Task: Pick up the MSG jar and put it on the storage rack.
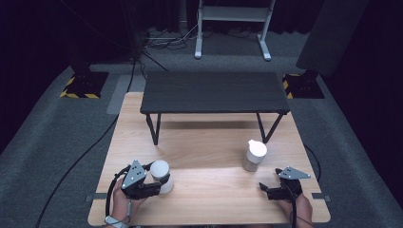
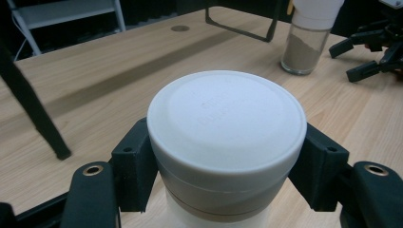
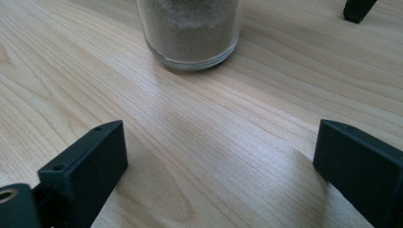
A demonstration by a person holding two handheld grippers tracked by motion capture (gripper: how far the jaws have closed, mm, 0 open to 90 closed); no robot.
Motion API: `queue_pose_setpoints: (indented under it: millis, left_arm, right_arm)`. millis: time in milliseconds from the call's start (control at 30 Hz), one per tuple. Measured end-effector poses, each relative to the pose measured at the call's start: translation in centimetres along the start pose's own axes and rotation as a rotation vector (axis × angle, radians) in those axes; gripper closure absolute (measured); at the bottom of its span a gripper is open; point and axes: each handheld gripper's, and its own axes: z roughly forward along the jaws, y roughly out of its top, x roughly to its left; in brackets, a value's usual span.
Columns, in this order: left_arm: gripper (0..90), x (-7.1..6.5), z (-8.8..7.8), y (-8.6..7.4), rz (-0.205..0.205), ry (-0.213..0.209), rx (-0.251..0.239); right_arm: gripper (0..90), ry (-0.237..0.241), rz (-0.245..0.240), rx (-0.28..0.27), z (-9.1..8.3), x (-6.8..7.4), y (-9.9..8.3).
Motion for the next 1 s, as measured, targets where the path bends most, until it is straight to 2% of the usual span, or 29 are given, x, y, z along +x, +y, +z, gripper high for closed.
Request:
queue_pose_setpoints:
  millis: [133, 233, 400, 467, 667, 733, 1000]
  left_arm:
    - [33.9, -0.7, 0.4, 1.1, 0.014, -0.02, 0.001]
    - [33.9, -1.1, 0.9, 2.4, 0.025, -0.03, -0.022]
    - [33.9, -1.3, 1.8, 5.1, 0.035, -0.044, -0.038]
    - [33.8, -1.0, 2.3, 6.9, 0.033, -0.058, -0.03]
    - [33.9, -0.3, 3.3, 10.9, 0.045, -0.08, -0.058]
    - [33.9, 0.1, 3.7, 12.3, 0.037, -0.089, -0.064]
    - [33.9, 1.1, 5.2, 18.0, 0.041, -0.069, -0.086]
  right_arm:
    - [3.8, 0.002, -0.003, 0.0, 0.0, 0.0, 0.0]
    - [3.8, 0.004, -0.005, 0.0, 0.0, -0.1, 0.0]
    - [3.8, 0.005, -0.005, 0.0, 0.0, -0.1, 0.0]
    - [3.8, 0.005, -0.005, 0.0, 0.0, -0.1, 0.0]
    - [3.8, 0.005, -0.005, 0.0, 0.0, -0.1, 0.0]
    - [3.8, 0.005, -0.005, 0.0, 0.0, -0.1, 0.0]
    - [3.8, 0.006, -0.005, 0.0, 0.0, -0.1, 0.0]
